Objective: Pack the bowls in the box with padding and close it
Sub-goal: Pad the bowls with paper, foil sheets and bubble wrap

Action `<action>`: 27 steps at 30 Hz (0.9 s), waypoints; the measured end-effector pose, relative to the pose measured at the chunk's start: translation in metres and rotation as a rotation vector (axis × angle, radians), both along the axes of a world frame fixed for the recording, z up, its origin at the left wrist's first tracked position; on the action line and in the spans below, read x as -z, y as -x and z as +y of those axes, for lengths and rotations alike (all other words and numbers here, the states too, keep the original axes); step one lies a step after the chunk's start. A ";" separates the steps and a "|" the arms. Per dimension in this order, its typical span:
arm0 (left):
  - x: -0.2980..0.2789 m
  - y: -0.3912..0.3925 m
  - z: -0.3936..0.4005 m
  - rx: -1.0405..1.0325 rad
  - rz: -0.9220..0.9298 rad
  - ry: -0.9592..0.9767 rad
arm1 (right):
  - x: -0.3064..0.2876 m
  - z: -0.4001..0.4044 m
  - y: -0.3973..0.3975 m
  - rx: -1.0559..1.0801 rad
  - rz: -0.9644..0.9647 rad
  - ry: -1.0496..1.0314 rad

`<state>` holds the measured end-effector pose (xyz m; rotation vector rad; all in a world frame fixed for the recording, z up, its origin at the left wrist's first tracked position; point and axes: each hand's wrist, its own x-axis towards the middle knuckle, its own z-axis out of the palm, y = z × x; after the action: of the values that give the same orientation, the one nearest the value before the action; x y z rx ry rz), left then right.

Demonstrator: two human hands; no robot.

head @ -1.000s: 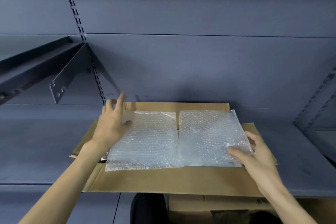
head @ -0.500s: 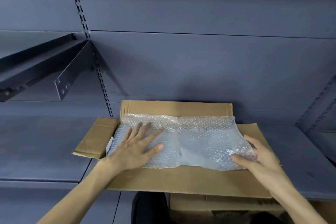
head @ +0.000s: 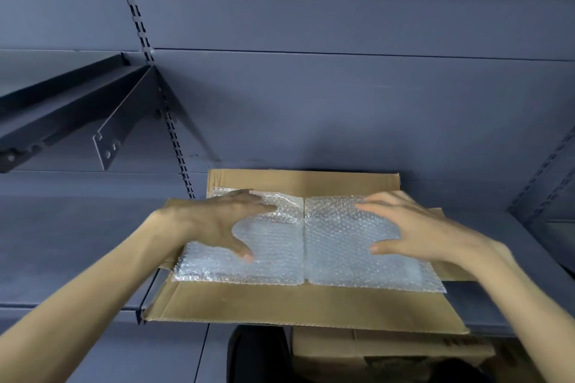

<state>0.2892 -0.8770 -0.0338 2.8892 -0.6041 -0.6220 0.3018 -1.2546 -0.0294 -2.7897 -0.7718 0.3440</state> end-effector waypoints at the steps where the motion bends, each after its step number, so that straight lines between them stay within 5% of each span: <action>1: -0.004 -0.006 -0.002 0.011 0.014 -0.025 | 0.000 0.009 -0.008 -0.026 0.067 0.038; 7: 0.000 -0.020 -0.015 0.014 0.101 -0.098 | 0.011 0.035 -0.031 -0.071 0.226 0.252; 18: 0.006 -0.019 -0.013 0.007 0.164 -0.038 | 0.016 0.029 -0.040 -0.045 0.231 0.302; 27: 0.031 -0.017 -0.006 0.038 -0.020 -0.029 | 0.041 0.030 -0.044 -0.076 0.200 0.359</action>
<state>0.3066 -0.8829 -0.0650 2.9209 -0.6596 -0.6123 0.3460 -1.2245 -0.0703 -2.9893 -0.8397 0.8374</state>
